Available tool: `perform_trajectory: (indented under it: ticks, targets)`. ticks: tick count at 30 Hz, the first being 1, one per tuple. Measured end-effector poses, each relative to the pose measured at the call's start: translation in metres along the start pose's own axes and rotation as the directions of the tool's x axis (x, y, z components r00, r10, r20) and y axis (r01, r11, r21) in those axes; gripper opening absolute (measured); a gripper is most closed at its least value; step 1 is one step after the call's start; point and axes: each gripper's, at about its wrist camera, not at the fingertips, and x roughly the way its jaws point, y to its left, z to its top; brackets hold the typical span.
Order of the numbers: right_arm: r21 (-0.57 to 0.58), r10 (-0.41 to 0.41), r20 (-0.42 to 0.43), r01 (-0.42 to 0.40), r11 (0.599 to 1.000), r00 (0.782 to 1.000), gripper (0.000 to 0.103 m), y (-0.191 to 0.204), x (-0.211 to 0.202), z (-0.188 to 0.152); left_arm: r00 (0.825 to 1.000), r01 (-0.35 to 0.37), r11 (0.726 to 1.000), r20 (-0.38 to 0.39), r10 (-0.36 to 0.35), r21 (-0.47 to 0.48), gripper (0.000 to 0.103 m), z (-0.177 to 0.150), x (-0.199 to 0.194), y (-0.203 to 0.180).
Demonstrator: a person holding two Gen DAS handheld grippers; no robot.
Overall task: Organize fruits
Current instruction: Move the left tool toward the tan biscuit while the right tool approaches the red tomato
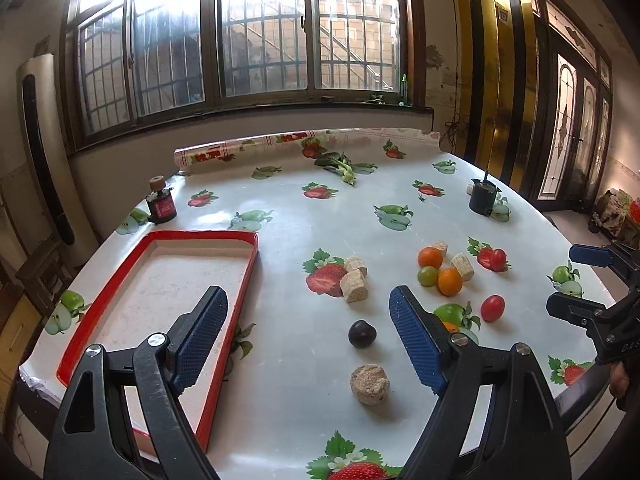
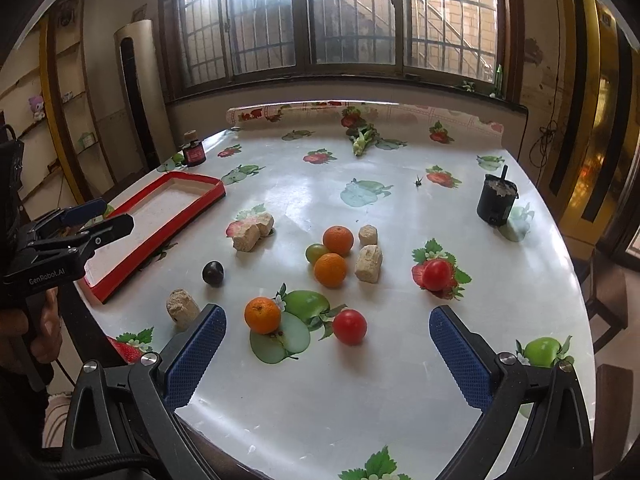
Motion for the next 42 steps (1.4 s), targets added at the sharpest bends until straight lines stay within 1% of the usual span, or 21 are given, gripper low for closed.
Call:
perform_trajectory:
  ticks: [3, 7, 13, 17, 28, 35, 42]
  targets:
    - [-0.062, -0.030, 0.028, 0.032, 0.998, 0.999, 0.103, 0.006, -0.005, 0.000, 1.000, -0.002, 1.000, 0.017, 0.002, -0.002, 0.084, 0.000, -0.003, 0.002]
    - [-0.129, -0.057, 0.056, 0.064, 0.990, 0.997, 0.103, 0.015, -0.009, -0.003, 1.000, -0.017, 1.000, 0.021, 0.016, 0.012, 0.084, -0.002, -0.005, -0.002]
    - [-0.171, -0.073, 0.068, 0.084, 0.982, 0.995, 0.103, 0.018, -0.012, -0.006, 0.999, -0.021, 1.000, 0.034, 0.021, 0.017, 0.084, -0.005, -0.009, -0.007]
    - [-0.167, -0.072, 0.075, 0.084, 0.982, 0.995, 0.103, 0.017, -0.015, -0.008, 0.999, -0.022, 0.999, 0.037, 0.021, 0.027, 0.084, -0.006, -0.012, -0.008]
    - [-0.143, -0.077, 0.088, 0.089, 0.986, 0.993, 0.103, 0.010, -0.022, -0.012, 1.000, 0.007, 1.000, 0.029, -0.008, 0.030, 0.084, -0.013, -0.017, -0.009]
    - [-0.116, -0.071, 0.081, 0.081, 0.990, 0.994, 0.103, 0.002, -0.022, -0.015, 1.000, 0.031, 0.999, 0.006, -0.031, 0.028, 0.084, -0.019, -0.017, -0.008]
    - [-0.101, -0.067, 0.065, 0.073, 0.992, 0.996, 0.103, -0.003, -0.017, -0.020, 0.998, 0.050, 0.998, -0.038, -0.049, 0.029, 0.084, -0.028, -0.009, -0.009]
